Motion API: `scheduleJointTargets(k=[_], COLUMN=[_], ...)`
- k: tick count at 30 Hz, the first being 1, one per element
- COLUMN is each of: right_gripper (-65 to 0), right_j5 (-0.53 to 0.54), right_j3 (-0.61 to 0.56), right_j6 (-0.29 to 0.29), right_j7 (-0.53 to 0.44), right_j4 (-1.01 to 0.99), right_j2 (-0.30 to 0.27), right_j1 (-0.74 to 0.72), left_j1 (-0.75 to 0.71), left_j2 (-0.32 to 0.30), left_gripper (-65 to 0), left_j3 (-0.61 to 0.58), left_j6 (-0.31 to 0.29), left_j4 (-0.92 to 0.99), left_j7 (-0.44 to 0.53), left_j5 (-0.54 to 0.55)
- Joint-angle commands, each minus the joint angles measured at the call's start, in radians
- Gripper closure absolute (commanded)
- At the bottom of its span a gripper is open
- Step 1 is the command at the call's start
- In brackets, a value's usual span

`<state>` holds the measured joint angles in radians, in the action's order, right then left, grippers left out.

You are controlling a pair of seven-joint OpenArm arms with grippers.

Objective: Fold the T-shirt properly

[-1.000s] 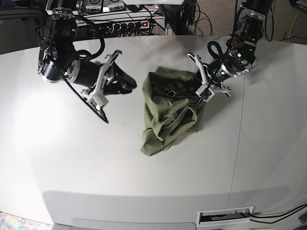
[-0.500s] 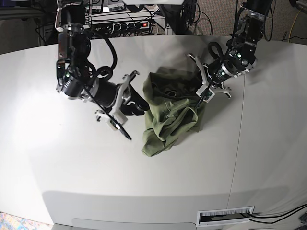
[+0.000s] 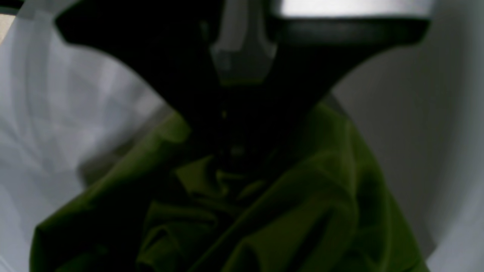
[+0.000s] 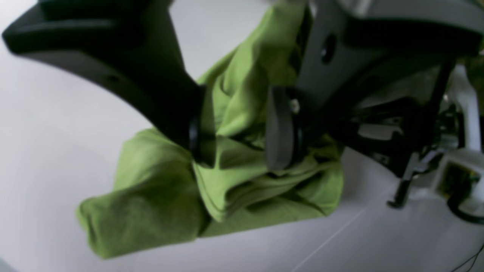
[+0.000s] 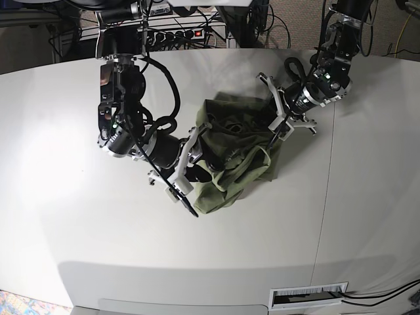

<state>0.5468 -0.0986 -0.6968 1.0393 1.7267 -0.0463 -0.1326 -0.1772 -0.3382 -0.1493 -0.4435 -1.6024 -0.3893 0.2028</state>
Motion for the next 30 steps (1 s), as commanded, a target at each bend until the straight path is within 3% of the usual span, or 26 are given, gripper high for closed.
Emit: scheduleJointTargets(k=[1, 8, 18, 22, 27, 30], right_gripper=[-23.2, -23.2, -22.6, -15.8, -1.9, 0.0], right_j5=[0.017, -0.074, -0.092, -0.088, -0.019, -0.020], right_j3=[0.001, 0.001, 0.000, -0.002, -0.002, -0.002], right_j6=[-0.001, -0.001, -0.001, -0.001, -0.001, -0.001], right_j7=[-0.030, -0.082, -0.120, -0.178, -0.177, -0.176], right_j4=[0.016, 0.013, -0.048, -0.142, -0.122, -0.101], right_j2=[0.002, 0.002, 0.002, 0.002, 0.002, 0.002], right_j1=[-0.025, -0.026, -0.025, -0.025, -0.026, -0.026], left_j1=[-0.011, -0.011, -0.011, -0.011, -0.011, -0.011], left_j2=[-0.016, -0.016, -0.016, -0.016, -0.016, -0.016], left_gripper=[0.0, 0.0, 0.0, 0.0, 0.0, 0.0], left_j3=[0.002, 0.002, 0.002, 0.002, 0.002, 0.002], left_j6=[0.023, 0.023, 0.023, 0.023, 0.023, 0.024], left_j4=[0.016, 0.016, 0.016, 0.016, 0.014, -0.005], left_j7=[-0.127, -0.127, -0.127, -0.127, -0.127, -0.134], left_j5=[-0.076, -0.076, -0.076, -0.077, -0.098, -0.147])
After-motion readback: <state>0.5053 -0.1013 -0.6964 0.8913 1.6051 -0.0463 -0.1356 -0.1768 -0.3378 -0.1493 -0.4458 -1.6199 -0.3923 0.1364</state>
